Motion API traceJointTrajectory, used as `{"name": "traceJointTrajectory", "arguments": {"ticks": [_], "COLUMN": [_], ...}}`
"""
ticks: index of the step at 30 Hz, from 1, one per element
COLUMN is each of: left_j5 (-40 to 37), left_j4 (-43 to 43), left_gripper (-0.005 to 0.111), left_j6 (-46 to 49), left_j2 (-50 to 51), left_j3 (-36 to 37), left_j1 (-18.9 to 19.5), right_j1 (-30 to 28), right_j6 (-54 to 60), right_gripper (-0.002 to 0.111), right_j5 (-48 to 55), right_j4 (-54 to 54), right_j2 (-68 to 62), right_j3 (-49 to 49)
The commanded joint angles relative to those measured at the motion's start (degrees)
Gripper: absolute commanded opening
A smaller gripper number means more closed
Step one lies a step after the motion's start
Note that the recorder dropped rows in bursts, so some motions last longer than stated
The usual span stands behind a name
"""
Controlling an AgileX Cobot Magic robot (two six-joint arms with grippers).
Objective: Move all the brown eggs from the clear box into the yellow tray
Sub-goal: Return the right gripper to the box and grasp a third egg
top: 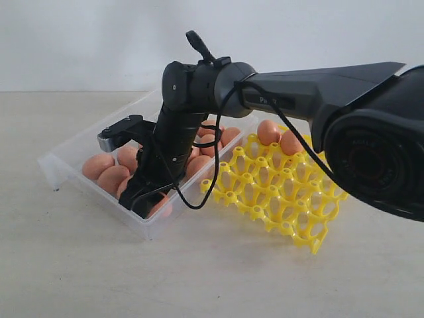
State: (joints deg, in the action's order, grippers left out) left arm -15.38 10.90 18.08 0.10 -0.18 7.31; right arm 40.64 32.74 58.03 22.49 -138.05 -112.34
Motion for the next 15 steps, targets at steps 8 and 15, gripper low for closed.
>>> {"name": "traceJointTrajectory", "arguments": {"ticks": [8,15], "left_j5": [0.6,0.4], "left_j4": [0.2,0.2], "left_gripper": [-0.004,-0.004], "left_j6": [-0.5,-0.5], "left_j2": [-0.1,-0.1], "left_j3": [0.2,0.2], "left_j1": [0.0,0.0], "right_j1": [0.0,0.0], "right_j6": [-8.4,-14.9], "right_gripper": [0.000,0.000], "right_j5": [-0.9,-6.5], "right_j4": [-5.4,-11.1], "right_j2": [4.5,9.4], "right_j3": [0.4,0.4]}}
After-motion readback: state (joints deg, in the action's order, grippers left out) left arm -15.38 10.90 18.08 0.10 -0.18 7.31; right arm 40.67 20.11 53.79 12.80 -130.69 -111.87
